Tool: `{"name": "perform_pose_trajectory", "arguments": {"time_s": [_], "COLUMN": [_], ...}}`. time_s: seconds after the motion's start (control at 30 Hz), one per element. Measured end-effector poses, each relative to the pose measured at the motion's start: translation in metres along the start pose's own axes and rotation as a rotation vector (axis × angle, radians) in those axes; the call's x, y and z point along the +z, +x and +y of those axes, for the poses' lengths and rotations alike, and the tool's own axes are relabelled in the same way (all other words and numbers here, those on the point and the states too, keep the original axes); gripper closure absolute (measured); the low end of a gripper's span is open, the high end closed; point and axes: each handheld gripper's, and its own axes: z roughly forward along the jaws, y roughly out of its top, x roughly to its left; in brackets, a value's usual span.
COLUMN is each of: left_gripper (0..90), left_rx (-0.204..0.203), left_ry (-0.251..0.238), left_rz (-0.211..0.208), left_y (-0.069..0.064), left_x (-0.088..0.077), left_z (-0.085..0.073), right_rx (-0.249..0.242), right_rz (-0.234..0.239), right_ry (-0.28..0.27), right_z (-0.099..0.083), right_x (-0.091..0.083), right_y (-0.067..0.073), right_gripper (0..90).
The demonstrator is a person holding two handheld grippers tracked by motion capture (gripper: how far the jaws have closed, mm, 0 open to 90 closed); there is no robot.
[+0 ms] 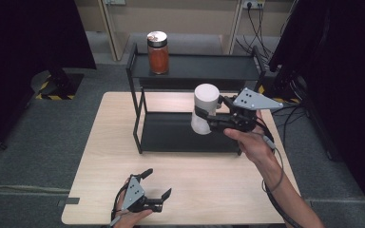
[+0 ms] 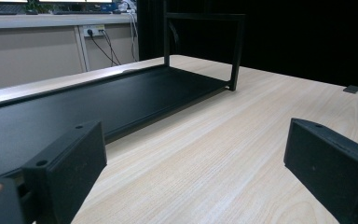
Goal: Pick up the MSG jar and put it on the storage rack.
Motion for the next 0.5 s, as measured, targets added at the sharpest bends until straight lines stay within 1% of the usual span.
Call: {"name": "perform_pose_trajectory", "arguments": {"time_s": [0.13, 0.3, 0.4, 0.5], "left_gripper": [5.0, 5.0, 5.0, 5.0], "left_rx": [-0.001, 0.0, -0.001, -0.001], "left_ry": [0.0, 0.001, 0.0, -0.001], "left_rz": [0.0, 0.0, -0.001, -0.001], "left_y": [0.0, 0.0, 0.0, 0.001], "left_x": [0.0, 0.0, 0.0, -0.001], "left_z": [0.0, 0.0, 0.0, 0.0], "right_rx": [-0.007, 0.003, 0.008, 0.003], "right_rz": [0.004, 0.017, 0.019, 0.014], "right_ry": [-0.001, 0.002, 0.008, 0.008], "right_z": [0.011, 0.025, 0.033, 0.041], "right_x": [0.006, 0.014, 0.019, 0.024], "right_y": [-0.001, -0.003, -0.005, -0.004], "right_gripper": [35.2, 35.2, 35.2, 35.2]}}
